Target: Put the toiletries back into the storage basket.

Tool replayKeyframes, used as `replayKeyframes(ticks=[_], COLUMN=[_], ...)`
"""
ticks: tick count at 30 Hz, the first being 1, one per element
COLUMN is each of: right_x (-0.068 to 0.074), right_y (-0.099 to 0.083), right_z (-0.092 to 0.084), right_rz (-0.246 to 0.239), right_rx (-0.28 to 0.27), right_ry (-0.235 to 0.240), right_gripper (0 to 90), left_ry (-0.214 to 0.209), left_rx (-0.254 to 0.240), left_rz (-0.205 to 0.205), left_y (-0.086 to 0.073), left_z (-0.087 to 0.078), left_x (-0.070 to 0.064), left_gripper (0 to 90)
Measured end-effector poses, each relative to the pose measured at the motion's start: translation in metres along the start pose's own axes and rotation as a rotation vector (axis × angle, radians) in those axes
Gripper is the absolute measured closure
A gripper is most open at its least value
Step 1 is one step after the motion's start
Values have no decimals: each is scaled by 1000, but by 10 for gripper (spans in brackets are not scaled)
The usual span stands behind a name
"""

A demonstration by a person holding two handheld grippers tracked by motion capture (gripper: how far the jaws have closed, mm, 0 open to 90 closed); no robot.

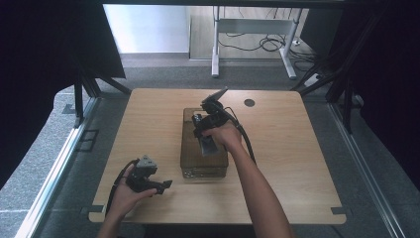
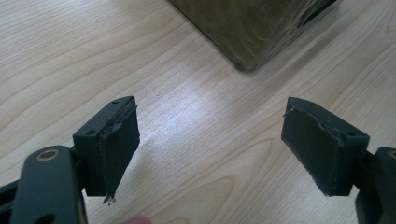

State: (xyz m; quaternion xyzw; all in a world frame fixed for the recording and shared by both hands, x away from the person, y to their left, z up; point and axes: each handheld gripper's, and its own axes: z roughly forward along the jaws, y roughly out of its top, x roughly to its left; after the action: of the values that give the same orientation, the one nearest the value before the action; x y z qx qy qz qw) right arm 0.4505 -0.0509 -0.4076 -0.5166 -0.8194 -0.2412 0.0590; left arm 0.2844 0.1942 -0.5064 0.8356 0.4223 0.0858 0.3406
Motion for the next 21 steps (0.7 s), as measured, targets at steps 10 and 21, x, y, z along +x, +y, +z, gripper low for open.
replayKeyframes(ticks=[10,21], right_x=[-2,-6], right_y=[-1,-8], right_z=[21,35], right_rz=[58,110], right_rx=[13,16], right_ry=[2,0], right_gripper=[451,450], left_ry=[-2,-5], left_rx=[-3,-1], left_rz=[0,4], left_y=[0,1], left_z=[-1,0], left_x=[2,0], left_gripper=[196,196])
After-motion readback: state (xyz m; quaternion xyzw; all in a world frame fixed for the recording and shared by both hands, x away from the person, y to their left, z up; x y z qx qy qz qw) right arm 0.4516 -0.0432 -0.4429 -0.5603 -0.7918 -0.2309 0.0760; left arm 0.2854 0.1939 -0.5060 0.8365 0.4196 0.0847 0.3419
